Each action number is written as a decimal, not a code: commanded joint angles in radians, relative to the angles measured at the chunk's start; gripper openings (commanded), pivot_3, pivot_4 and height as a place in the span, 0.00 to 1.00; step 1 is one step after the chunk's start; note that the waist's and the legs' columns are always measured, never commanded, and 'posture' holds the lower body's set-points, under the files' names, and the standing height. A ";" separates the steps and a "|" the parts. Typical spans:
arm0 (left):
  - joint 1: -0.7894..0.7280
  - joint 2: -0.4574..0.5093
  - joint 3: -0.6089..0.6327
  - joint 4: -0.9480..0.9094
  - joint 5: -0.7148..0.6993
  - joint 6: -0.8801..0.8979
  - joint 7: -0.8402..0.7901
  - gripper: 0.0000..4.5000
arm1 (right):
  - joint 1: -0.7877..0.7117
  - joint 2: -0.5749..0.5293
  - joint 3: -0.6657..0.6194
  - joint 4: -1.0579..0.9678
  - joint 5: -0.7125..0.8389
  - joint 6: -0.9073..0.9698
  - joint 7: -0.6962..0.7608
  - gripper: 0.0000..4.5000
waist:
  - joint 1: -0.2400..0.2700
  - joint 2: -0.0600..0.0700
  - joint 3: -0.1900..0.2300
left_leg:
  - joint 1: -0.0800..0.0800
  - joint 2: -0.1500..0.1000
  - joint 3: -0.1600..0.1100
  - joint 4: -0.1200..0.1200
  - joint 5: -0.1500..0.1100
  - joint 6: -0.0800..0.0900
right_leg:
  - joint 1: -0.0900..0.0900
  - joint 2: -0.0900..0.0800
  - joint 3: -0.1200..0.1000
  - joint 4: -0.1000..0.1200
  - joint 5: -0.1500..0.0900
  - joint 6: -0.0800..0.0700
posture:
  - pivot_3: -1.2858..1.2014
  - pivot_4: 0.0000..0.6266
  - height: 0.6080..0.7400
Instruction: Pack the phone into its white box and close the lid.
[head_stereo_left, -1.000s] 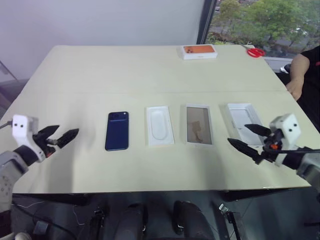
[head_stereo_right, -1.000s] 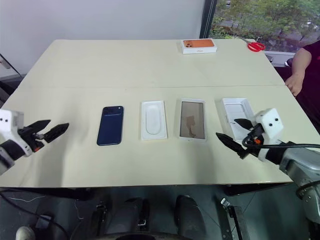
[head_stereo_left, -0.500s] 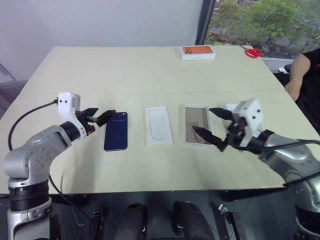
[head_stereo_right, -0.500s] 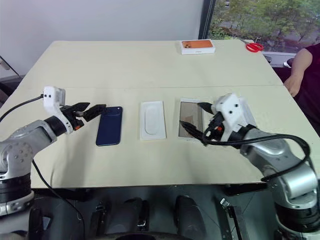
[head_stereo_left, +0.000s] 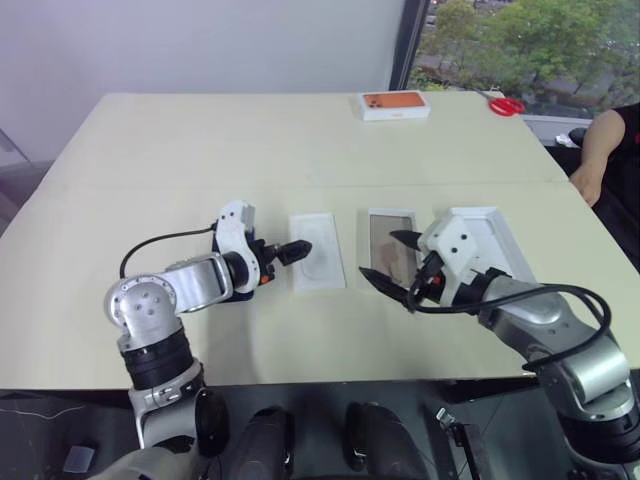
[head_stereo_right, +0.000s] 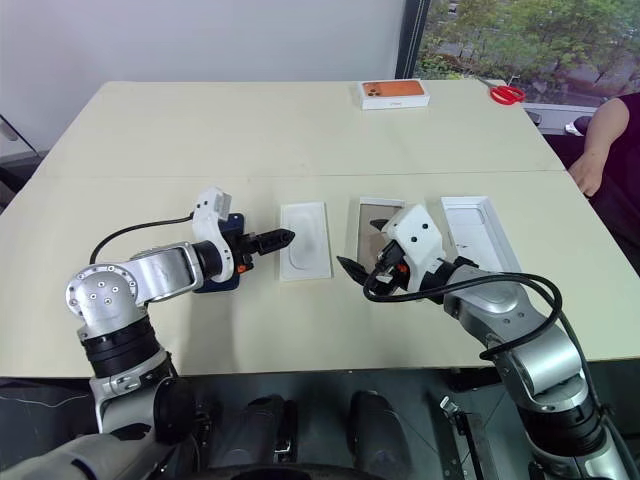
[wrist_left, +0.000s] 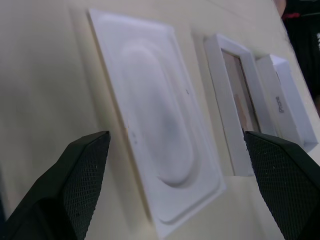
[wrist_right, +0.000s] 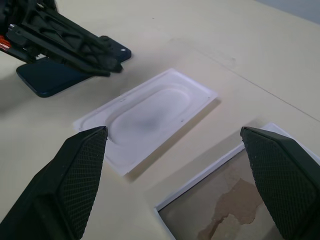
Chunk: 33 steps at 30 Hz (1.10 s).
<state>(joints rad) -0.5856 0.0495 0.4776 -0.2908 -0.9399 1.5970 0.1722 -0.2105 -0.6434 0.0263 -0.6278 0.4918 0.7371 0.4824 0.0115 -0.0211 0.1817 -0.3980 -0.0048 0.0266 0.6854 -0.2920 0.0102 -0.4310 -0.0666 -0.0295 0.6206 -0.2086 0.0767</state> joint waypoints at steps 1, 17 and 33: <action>-0.009 -0.033 -0.008 0.024 -0.027 0.017 0.068 1.00 | -0.016 0.008 -0.006 -0.029 -0.009 -0.028 0.013 0.99 | 0.001 0.000 0.000 | 0.000 0.000 0.000 0.000 0.000 0.000 | 0.000 0.000 0.000 0.000 0.000 0.000 | 0.52 0.24 1.00; -0.053 -0.103 0.030 0.122 -0.027 0.017 0.171 0.80 | 0.013 0.012 -0.013 -0.040 -0.023 -0.037 0.019 1.00 | 0.003 0.000 0.000 | 0.002 0.000 0.000 0.000 0.000 0.000 | 0.002 0.000 0.000 -0.001 0.000 0.000 | 0.52 0.24 1.00; -0.062 -0.085 0.156 0.165 -0.087 0.017 0.140 0.01 | 0.009 0.002 -0.026 -0.044 -0.015 -0.026 0.023 1.00 | 0.001 0.000 0.000 | 0.002 0.000 0.000 -0.001 0.000 0.000 | 0.002 0.000 0.000 -0.001 0.000 -0.001 | 0.52 0.24 1.00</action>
<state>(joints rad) -0.6274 -0.0415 0.6069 -0.1164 -0.9873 1.6060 0.3225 -0.1937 -0.6385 0.0298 -0.6280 0.4746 0.7168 0.5053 0.0126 -0.0212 0.1818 -0.3960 -0.0044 0.0265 0.6846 -0.2920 0.0102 -0.4291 -0.0662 -0.0293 0.6193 -0.2089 0.0760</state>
